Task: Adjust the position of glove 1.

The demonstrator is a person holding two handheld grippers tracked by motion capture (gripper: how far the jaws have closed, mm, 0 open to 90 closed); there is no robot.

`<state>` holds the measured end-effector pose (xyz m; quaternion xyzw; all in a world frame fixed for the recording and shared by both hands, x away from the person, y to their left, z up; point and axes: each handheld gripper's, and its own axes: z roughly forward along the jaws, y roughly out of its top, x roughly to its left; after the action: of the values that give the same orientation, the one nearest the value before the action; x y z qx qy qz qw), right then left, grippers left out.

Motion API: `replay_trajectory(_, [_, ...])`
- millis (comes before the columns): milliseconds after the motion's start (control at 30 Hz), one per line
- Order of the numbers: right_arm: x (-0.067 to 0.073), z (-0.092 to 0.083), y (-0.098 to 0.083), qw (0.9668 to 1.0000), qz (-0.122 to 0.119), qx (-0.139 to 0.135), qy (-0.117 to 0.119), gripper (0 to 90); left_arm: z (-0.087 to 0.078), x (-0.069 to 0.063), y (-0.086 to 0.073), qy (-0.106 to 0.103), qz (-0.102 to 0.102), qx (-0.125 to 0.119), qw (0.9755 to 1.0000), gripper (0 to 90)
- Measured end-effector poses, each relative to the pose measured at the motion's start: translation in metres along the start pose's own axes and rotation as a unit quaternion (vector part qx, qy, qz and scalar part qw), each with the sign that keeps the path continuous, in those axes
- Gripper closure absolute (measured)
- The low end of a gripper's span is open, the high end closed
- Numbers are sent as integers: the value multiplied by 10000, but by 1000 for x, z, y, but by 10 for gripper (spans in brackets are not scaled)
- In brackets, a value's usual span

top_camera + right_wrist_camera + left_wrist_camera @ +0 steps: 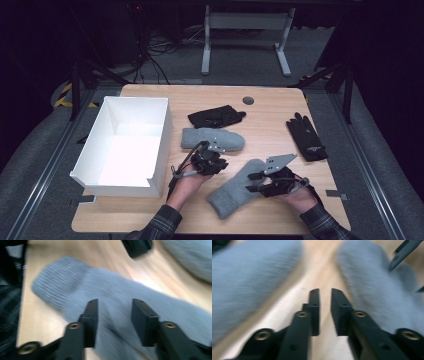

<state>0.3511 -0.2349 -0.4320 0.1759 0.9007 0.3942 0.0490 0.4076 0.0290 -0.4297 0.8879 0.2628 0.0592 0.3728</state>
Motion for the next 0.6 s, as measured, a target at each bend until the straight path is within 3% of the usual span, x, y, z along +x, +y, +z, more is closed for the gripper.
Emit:
replay_trajectory(167, [-17,-24,-23,9981,408,-74,-455,416,-5,24,7,267,-127,-72,9995,596])
replay_trajectory(233, [-20,-29,-29,9973,500,-67,-536,405,-5,27,8,316,-144,-51,9994,568])
replay_trajectory(333, [-26,-38,-39,9957,657,-118,-638,396,-3,39,10,434,-272,-176,9985,558])
replay_trajectory(467, [-33,-47,-50,9935,835,-128,-763,392,4,49,12,587,-320,-98,9977,562])
replay_trajectory(600, [-35,-51,-55,9925,899,-131,-812,391,14,56,11,580,-317,79,9978,559])
